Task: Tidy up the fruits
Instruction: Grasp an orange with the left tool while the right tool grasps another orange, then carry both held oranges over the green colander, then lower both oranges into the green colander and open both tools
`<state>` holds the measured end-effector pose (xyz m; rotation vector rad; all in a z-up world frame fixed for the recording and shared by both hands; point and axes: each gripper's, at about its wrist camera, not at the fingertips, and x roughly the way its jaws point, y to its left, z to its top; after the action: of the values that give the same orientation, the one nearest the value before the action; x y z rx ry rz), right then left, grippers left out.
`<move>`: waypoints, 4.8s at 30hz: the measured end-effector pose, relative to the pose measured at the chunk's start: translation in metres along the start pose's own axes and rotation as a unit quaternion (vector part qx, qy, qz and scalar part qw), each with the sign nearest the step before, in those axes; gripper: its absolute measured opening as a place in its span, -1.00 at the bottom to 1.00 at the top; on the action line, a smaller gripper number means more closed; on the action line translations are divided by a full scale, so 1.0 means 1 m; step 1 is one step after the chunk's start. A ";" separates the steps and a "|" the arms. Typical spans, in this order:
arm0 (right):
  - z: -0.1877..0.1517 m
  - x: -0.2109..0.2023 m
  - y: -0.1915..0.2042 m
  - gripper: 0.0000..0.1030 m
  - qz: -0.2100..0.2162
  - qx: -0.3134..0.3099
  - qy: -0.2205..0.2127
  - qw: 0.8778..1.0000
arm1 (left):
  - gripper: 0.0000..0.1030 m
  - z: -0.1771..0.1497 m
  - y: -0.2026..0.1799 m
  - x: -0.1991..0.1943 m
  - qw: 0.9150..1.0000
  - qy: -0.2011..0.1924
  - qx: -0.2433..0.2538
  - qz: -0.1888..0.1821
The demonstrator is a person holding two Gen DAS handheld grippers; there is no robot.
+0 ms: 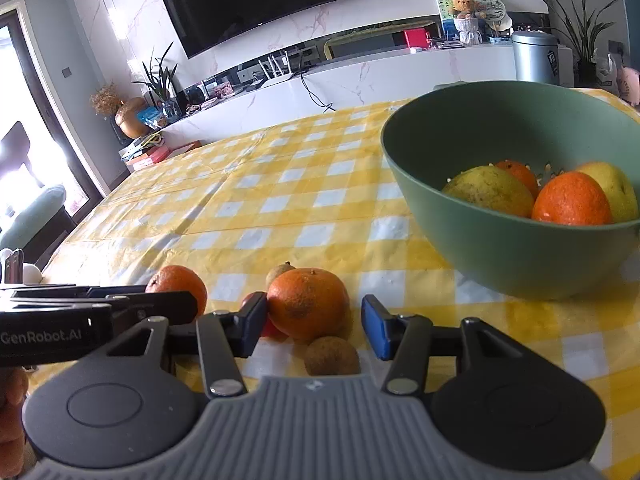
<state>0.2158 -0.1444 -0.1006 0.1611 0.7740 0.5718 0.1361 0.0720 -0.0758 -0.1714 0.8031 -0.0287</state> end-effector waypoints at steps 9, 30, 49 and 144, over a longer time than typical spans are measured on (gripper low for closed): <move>-0.002 -0.003 0.004 -0.19 -0.002 -0.015 -0.004 1.000 | -0.08 -0.001 -0.006 -0.005 1.000 -0.003 0.004 -0.004; -0.004 -0.082 0.016 -0.21 -0.039 -0.055 -0.095 0.993 | -0.08 0.014 -0.036 -0.043 0.999 -0.033 0.002 -0.011; 0.054 -0.139 -0.047 -0.75 -0.163 -0.100 -0.145 0.971 | -0.08 0.075 -0.124 -0.011 0.994 -0.027 0.031 -0.103; 0.098 -0.126 -0.080 -0.18 -0.098 -0.047 0.041 0.993 | -0.08 0.082 -0.131 0.012 0.993 -0.003 0.046 -0.110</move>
<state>0.2459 -0.2730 0.0194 -0.0257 0.8299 0.4297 0.2079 -0.0465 -0.0071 -0.1713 0.7725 -0.2728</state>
